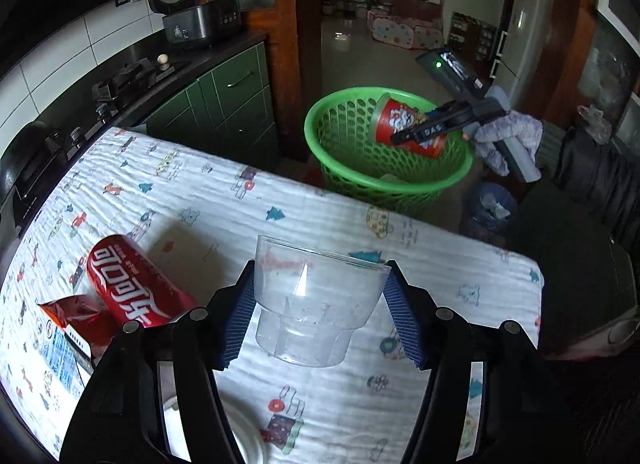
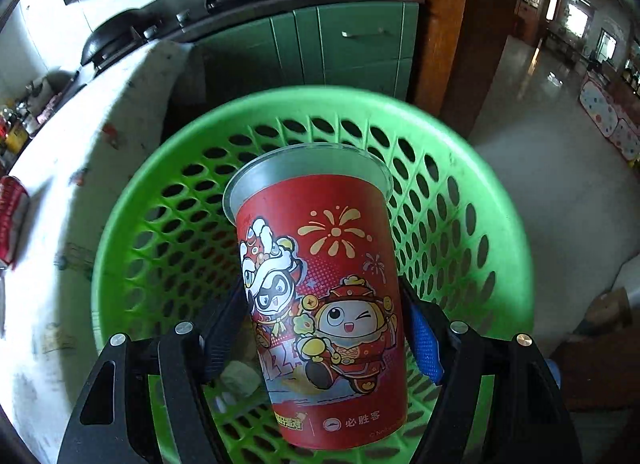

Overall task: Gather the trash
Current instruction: 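Carry the red cup over the basket with the right tool while the left grasps the clear plastic cup, then drop the red cup into the basket with the right tool while the left carries and releases the clear cup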

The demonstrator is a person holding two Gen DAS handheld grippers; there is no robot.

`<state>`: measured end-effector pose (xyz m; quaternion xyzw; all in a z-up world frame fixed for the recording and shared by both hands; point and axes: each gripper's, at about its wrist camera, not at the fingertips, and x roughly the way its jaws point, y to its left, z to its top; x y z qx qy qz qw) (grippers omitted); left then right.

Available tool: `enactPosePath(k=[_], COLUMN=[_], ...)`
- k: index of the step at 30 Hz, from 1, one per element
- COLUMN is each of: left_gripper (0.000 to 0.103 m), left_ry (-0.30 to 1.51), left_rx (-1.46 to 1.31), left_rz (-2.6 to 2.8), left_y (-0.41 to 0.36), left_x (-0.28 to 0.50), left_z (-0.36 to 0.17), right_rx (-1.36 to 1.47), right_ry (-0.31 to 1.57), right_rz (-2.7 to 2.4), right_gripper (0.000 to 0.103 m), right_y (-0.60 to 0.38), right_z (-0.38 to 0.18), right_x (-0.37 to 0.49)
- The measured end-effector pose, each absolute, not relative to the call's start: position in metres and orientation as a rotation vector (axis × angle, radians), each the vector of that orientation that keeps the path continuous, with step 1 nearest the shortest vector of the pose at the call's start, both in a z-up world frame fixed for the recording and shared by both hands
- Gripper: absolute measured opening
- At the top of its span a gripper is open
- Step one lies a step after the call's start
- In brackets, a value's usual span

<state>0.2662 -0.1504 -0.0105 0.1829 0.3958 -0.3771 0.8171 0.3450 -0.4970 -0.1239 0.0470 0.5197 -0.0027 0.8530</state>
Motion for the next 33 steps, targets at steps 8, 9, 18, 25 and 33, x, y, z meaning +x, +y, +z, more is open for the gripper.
enactPosePath(k=[8,9,18,25,33], left_gripper=[0.061,0.061,0.061,0.061,0.064], left_ry=[0.843,0.843,0.849,0.899,0.957], left_rx=[0.353,0.347,0.328,0.348,0.350], left_rz=[-0.809,-0.811,-0.828,-0.819,-0.781], left_y=[-0.194,-0.201,-0.254,-0.307,-0.352], left_x=[0.288,0.292,0.318,0.343,0.366], left_z=[-0.002,-0.001,0.001,-0.019,-0.045], right_rx=[0.106,0.103,0.126,0.147,0.157], right_ry=[1.117,1.112,0.996,0.872,0.817], right_rz=[-0.035,-0.042,-0.040,-0.024,0.008], right_gripper=[0.071,0.071,0.073,0.076,0.078], right_y=[-0.514,-0.513,-0.527,-0.534,-0.539], right_z=[-0.132,-0.130,-0.104,-0.067,-0.056], right_x=[0.351,0.351,0.322,0.275,0.231])
